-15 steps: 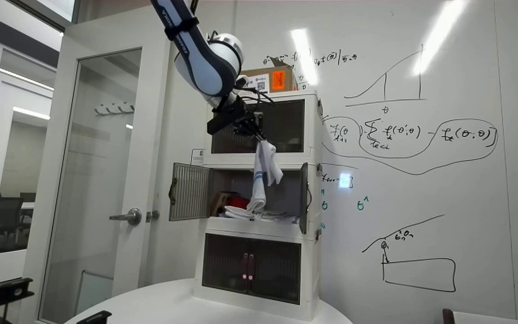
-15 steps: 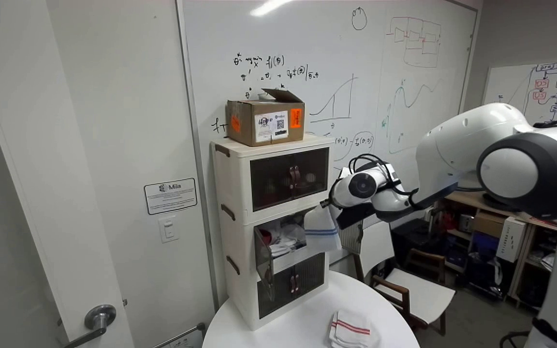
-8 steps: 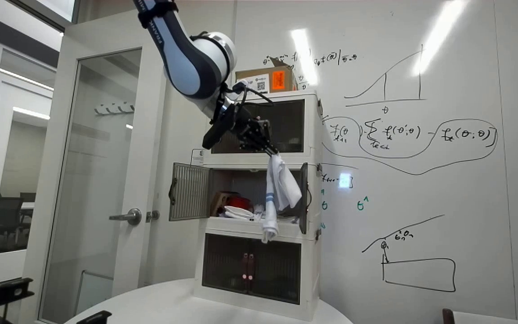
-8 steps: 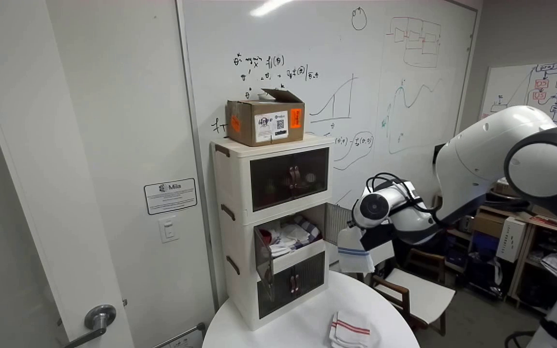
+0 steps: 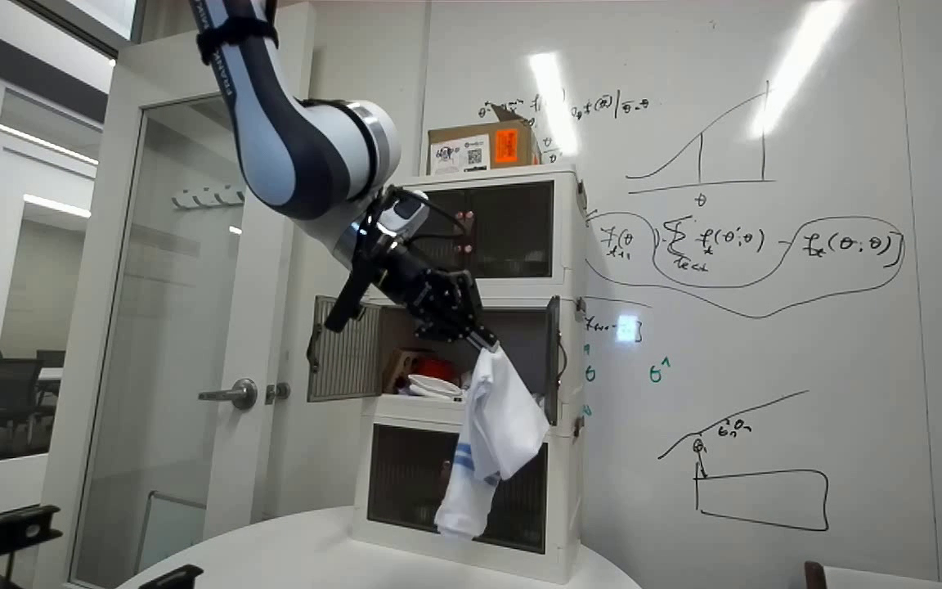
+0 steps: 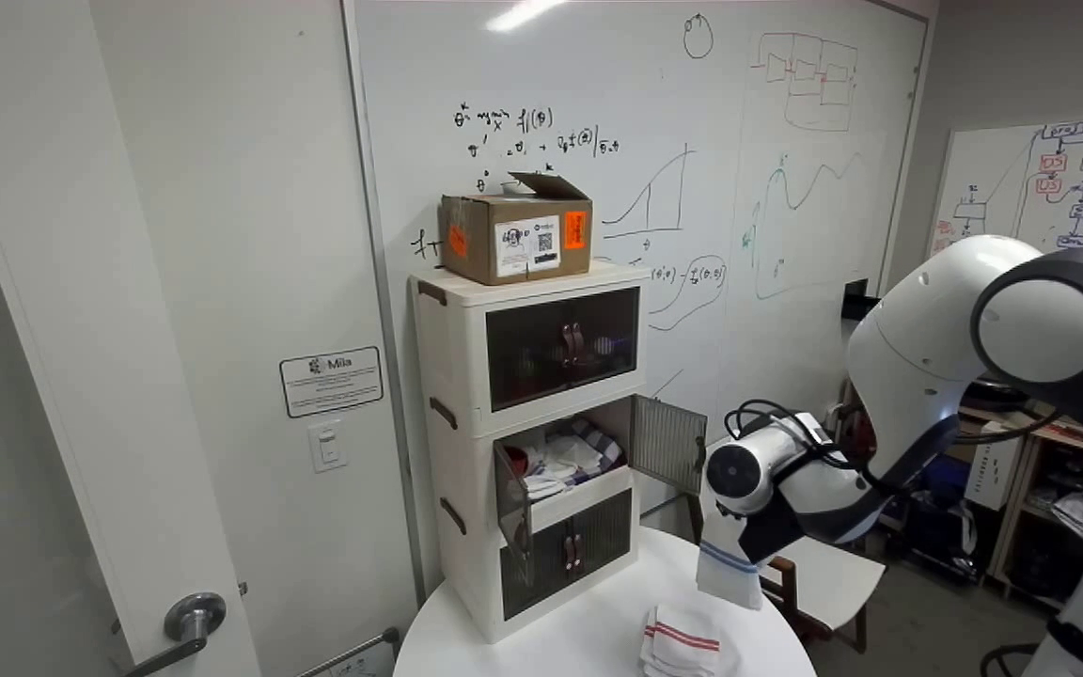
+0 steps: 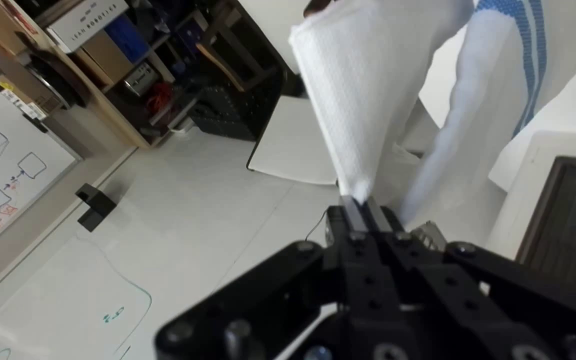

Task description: Pick up one tea towel from the middle cabinet and put it on the table

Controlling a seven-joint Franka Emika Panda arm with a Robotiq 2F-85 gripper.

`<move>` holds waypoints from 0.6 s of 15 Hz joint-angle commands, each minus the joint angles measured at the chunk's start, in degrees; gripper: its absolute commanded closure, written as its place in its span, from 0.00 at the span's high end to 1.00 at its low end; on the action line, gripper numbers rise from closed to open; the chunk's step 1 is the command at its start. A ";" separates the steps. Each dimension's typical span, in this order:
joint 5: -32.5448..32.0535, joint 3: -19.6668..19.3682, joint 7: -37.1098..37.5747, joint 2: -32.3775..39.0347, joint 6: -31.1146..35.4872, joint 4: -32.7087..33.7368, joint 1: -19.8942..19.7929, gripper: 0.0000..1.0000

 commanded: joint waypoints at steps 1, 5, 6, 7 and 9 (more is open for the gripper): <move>1.77 1.09 0.84 3.50 -4.94 -2.96 0.37 0.01; 3.39 2.45 1.63 8.15 -9.30 -3.41 0.78 0.01; 3.97 3.09 2.18 9.39 -10.58 -2.89 1.11 0.01; 4.86 3.72 2.38 10.46 -11.54 -2.43 1.40 0.01; 6.65 5.35 2.53 12.56 -13.12 -1.15 2.22 0.01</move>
